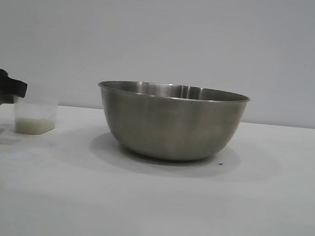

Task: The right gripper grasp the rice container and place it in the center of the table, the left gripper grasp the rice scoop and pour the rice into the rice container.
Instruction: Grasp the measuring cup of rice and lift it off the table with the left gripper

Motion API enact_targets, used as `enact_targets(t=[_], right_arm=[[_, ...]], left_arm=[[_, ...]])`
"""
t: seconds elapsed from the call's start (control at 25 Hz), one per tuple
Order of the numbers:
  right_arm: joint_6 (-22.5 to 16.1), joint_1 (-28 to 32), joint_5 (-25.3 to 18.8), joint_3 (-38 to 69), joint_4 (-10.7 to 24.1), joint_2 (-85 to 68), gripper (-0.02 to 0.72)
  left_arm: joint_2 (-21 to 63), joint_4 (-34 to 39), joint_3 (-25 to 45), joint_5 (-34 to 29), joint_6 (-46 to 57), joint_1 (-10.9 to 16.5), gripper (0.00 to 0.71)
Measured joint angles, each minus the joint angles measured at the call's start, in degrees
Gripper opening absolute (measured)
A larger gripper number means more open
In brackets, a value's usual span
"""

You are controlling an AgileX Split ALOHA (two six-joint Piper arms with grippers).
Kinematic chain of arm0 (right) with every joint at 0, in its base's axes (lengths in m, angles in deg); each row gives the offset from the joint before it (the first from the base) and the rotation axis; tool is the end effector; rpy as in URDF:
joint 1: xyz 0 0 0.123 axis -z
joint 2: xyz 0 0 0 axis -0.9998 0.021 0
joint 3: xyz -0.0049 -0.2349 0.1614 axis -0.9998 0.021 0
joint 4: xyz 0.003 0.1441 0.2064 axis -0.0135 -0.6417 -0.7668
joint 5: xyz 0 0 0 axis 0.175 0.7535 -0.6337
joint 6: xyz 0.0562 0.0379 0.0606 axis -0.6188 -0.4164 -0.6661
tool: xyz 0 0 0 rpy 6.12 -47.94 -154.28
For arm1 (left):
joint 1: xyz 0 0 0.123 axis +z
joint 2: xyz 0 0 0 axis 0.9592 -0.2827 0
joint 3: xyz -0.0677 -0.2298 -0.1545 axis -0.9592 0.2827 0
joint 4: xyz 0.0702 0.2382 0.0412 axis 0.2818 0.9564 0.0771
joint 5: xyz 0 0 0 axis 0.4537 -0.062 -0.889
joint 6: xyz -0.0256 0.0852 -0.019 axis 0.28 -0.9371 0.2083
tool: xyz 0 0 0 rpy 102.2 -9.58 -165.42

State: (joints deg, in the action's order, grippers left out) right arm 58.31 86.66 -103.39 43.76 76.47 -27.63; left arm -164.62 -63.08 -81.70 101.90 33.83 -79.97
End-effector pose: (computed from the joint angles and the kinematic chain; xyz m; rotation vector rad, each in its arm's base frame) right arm -0.0099 0.0059 0.2682 -0.1507 2.1096 0.0560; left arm 0.3478 -0.0390 0.0730 0.1103 1.8010 -0.0720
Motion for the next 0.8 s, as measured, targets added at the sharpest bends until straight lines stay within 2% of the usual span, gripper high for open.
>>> enact_targets(t=[0.08, 0.16, 0.44, 0.8], right_arm=[[0.00, 0.00, 0.00, 0.00, 0.00, 0.00, 0.551], [0.00, 0.00, 0.00, 0.00, 0.00, 0.00, 0.551], [0.00, 0.00, 0.00, 0.00, 0.00, 0.00, 0.551], [0.00, 0.00, 0.00, 0.00, 0.00, 0.00, 0.551]], left_arm=[[-0.03, 0.62, -0.25, 0.00, -0.11, 0.00, 0.066], [-0.03, 1.15, -0.28, 0.00, -0.37, 0.00, 0.000], [-0.12, 4.05, -0.37, -0.10, -0.78, 0.00, 0.000], [4.33, 4.18, -0.37, -0.18, -0.80, 0.00, 0.000]])
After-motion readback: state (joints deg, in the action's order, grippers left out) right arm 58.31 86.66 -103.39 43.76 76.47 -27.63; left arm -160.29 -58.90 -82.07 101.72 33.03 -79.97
